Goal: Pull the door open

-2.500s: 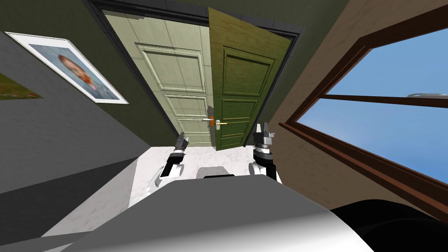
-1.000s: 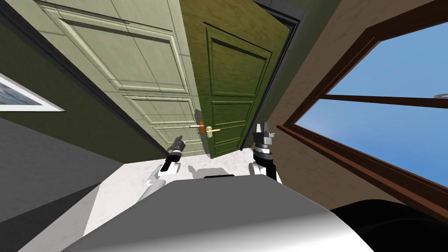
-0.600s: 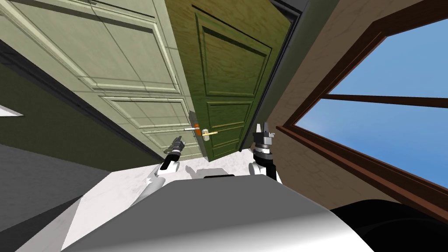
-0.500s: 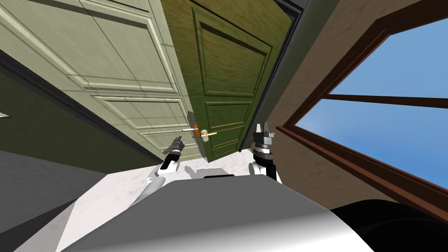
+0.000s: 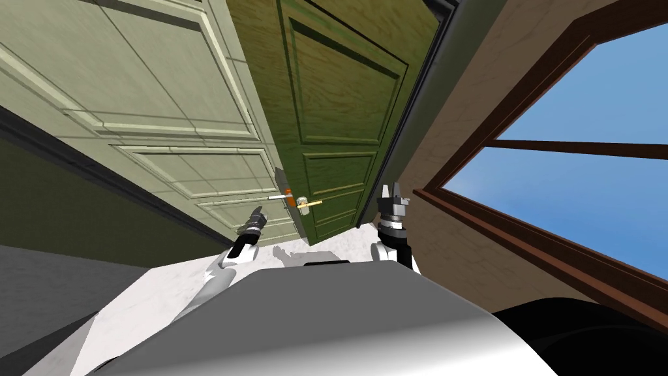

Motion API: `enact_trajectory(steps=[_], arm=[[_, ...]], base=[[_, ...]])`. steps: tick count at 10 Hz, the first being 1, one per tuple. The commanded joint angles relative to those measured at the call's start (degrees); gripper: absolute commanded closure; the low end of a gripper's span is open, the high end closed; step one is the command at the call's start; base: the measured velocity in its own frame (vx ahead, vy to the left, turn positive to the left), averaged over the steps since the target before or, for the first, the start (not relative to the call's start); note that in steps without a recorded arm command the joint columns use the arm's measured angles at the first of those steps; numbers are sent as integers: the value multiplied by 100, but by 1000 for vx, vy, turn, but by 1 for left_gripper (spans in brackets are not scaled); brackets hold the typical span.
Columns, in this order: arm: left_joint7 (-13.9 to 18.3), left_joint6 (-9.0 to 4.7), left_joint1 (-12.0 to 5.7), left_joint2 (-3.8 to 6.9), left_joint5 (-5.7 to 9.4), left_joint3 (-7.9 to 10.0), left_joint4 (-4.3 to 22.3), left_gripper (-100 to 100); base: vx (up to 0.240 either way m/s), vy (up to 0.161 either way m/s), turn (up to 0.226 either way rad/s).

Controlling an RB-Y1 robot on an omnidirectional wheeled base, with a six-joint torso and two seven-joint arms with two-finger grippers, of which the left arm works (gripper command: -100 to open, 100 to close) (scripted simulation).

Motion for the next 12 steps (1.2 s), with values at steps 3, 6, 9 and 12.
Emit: enact_trajectory(steps=[3, 6, 9, 12], arm=[[125, -109, 70, 248, 70, 257, 299, -100], [179, -171, 8, 247, 83, 249, 359, -100], [194, -234, -112, 193, 74, 174, 429, -100], [194, -234, -112, 193, 74, 174, 429, 100]], base=[[150, 40, -101], [198, 32, -99], [167, -93, -112], [-22, 16, -10]])
